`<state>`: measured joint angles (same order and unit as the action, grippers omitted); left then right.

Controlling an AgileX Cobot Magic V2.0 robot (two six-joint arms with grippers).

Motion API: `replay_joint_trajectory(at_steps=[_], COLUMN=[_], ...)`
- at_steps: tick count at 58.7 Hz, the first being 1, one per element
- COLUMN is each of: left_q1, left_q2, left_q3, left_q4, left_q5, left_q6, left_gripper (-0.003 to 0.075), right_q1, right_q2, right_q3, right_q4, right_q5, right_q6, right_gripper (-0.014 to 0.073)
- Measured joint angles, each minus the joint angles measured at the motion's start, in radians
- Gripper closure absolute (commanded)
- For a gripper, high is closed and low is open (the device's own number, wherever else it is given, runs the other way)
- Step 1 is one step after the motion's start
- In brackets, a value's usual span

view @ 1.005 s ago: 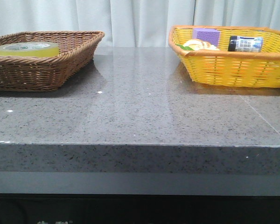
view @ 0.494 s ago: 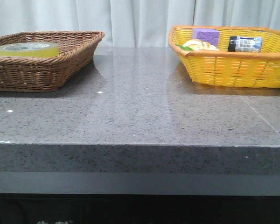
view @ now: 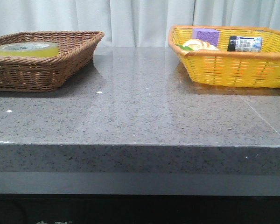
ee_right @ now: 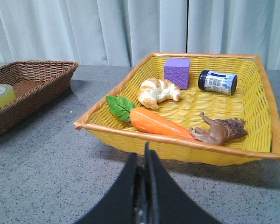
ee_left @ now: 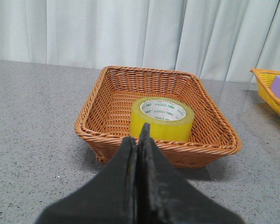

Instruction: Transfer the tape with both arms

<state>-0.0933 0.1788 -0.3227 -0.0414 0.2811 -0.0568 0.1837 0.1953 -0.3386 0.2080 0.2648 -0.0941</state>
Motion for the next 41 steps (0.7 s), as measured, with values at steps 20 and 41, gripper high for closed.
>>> replay_joint_trajectory(at_steps=[20, 41], left_q1=[0.045, 0.07], left_q2=[-0.167, -0.184], left_q3=[0.152, 0.33], left_q4=[0.014, 0.017], left_q5=[0.009, -0.023], left_q6=[0.0, 0.0], left_gripper=[0.074, 0.074], right_q1=[0.0, 0.0], right_q2=[0.0, -0.001], right_q3=[0.0, 0.0], right_q4=[0.0, 0.0], right_q5=[0.0, 0.0], right_q6=[0.0, 0.0], right_gripper=[0.0662, 0.0662])
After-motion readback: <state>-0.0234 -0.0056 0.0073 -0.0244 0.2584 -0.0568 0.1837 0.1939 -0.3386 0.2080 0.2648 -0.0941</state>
